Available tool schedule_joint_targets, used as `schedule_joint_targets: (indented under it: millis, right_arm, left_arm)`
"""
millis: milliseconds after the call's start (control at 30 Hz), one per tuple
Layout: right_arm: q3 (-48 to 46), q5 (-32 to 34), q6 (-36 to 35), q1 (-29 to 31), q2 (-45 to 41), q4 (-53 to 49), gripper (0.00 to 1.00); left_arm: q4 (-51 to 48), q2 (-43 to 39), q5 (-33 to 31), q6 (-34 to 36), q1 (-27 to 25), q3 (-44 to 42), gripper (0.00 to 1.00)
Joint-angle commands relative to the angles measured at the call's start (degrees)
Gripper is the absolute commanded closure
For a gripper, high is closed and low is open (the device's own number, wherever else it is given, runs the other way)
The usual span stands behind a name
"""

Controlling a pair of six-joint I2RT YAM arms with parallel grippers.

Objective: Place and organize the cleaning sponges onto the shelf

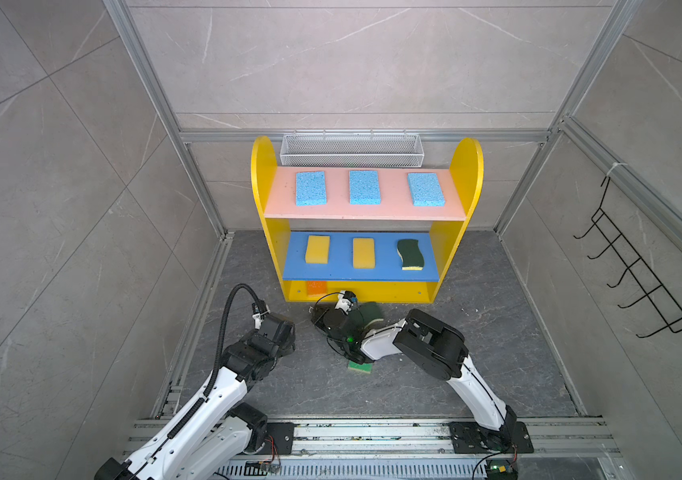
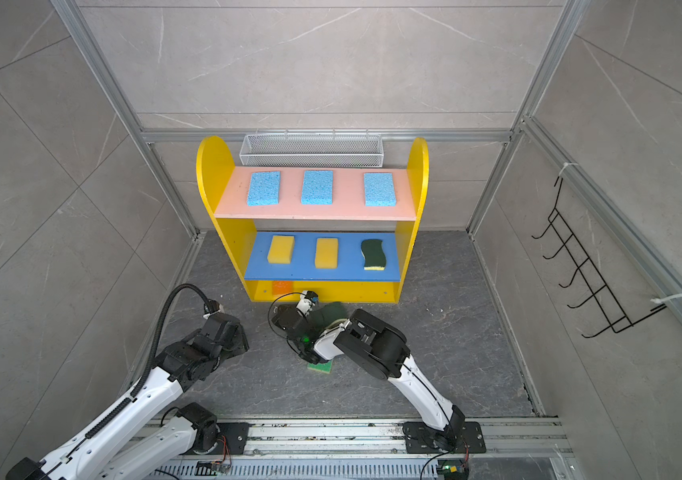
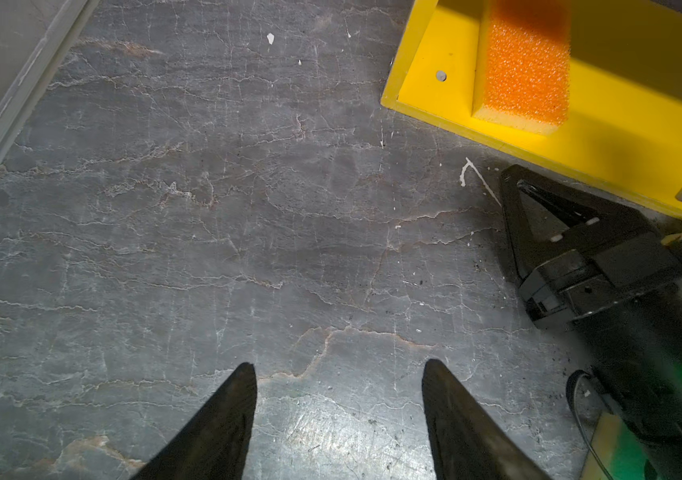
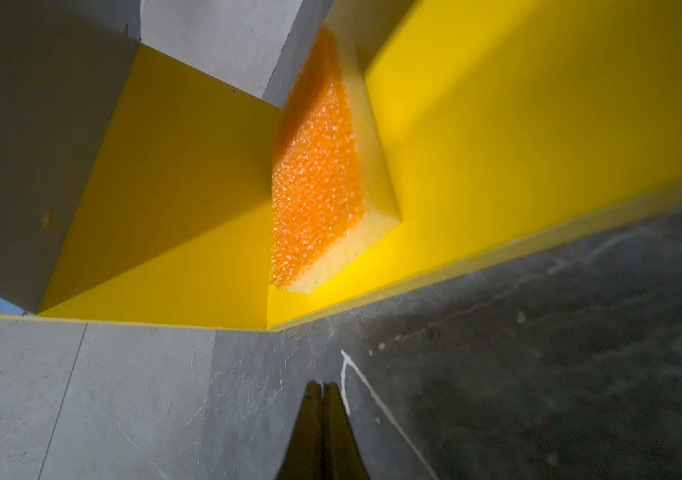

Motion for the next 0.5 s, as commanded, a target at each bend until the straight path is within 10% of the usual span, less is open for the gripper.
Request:
schedule_joint_targets:
  millis: [0, 467]
  right_arm:
    - [1.2, 0.9, -0.1, -0.5, 3.9, -3.9, 1.00]
    - [3.9, 0.6, 0.3, -1.6, 6.4, -4.4, 1.00]
  left_arm:
    - [1.4, -0.2, 0.4, -0.7, 0.5, 0.2, 0.33]
    - [3.1, -0.5, 1.2, -4.2, 0.8, -4.0, 0.33]
